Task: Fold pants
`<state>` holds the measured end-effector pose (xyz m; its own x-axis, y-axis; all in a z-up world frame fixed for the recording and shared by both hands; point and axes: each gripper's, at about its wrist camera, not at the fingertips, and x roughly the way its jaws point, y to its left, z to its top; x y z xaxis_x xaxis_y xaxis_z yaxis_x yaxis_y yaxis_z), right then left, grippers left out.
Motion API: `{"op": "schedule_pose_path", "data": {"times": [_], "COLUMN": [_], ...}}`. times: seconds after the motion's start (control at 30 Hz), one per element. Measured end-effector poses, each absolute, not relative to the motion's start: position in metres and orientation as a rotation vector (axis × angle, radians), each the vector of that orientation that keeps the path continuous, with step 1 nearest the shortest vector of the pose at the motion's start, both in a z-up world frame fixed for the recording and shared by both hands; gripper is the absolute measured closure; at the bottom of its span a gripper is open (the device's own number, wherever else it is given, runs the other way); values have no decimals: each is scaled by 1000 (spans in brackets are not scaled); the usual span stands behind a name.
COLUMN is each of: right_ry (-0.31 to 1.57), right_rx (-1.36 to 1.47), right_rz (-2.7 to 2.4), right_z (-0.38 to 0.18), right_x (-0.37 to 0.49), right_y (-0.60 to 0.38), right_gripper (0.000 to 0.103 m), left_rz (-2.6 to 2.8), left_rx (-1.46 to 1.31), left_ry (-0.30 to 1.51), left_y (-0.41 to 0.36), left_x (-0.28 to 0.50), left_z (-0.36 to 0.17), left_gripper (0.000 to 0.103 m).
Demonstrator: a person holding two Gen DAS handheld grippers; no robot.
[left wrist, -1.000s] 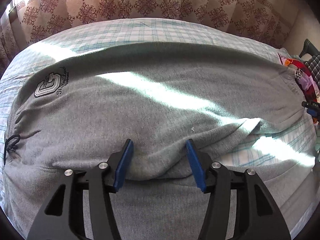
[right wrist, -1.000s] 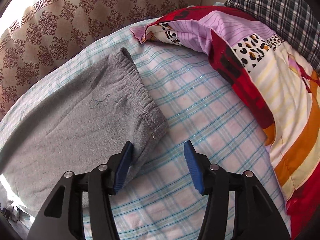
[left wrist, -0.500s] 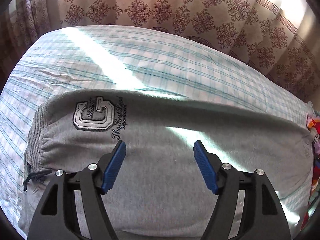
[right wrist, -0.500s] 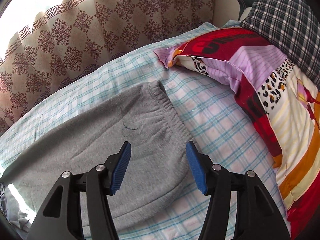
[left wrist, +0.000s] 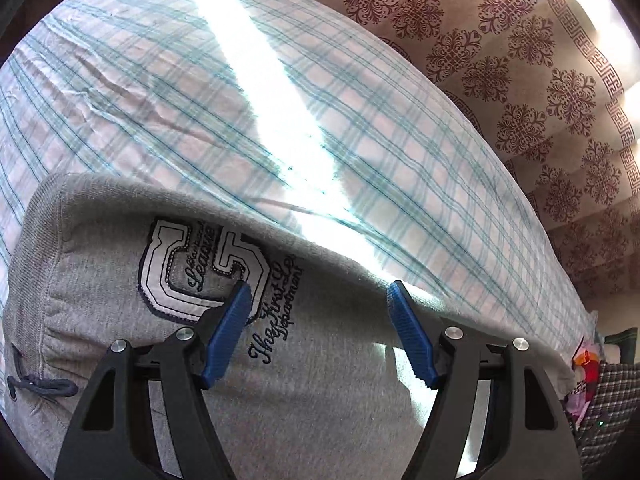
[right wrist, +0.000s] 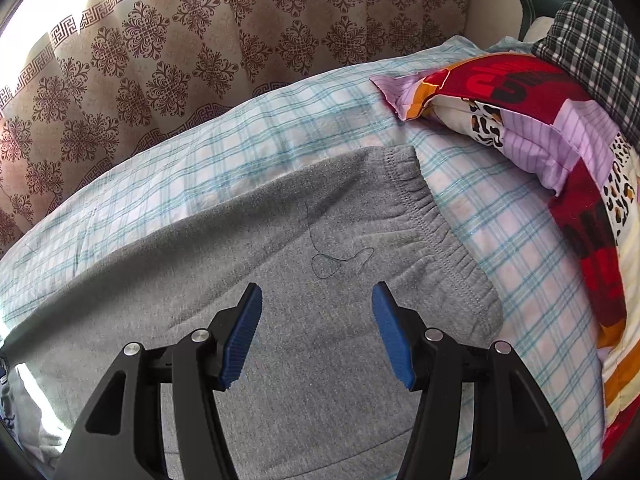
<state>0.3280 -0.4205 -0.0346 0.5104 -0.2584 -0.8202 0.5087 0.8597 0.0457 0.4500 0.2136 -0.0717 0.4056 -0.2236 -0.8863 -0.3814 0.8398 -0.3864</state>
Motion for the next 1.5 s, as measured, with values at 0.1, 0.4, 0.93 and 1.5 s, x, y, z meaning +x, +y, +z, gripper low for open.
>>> {"op": "schedule_pose_path", "data": {"times": [0.1,0.4,0.93,1.5], "right_ry": [933,930,929,1027], "right_rx": [288,278,773,874], "right_rz": [-468,-468,-478,-619], "right_z": [-38,-40,-39,-57], "right_x": [331,332,360,398], "right_y": [-418,-418,-502,-533], "right_gripper": [45,40,37,69], "left_rz": [114,211,186,58], "left_rx": [-684,-772,-724,-724], "left_ry": [1172,1191,1136,1079], "left_y": [223,242,242,254], "left_x": [454,467,435,346], "left_z": [-76,-77,-77,-43], "left_gripper": [31,31,98,99]}}
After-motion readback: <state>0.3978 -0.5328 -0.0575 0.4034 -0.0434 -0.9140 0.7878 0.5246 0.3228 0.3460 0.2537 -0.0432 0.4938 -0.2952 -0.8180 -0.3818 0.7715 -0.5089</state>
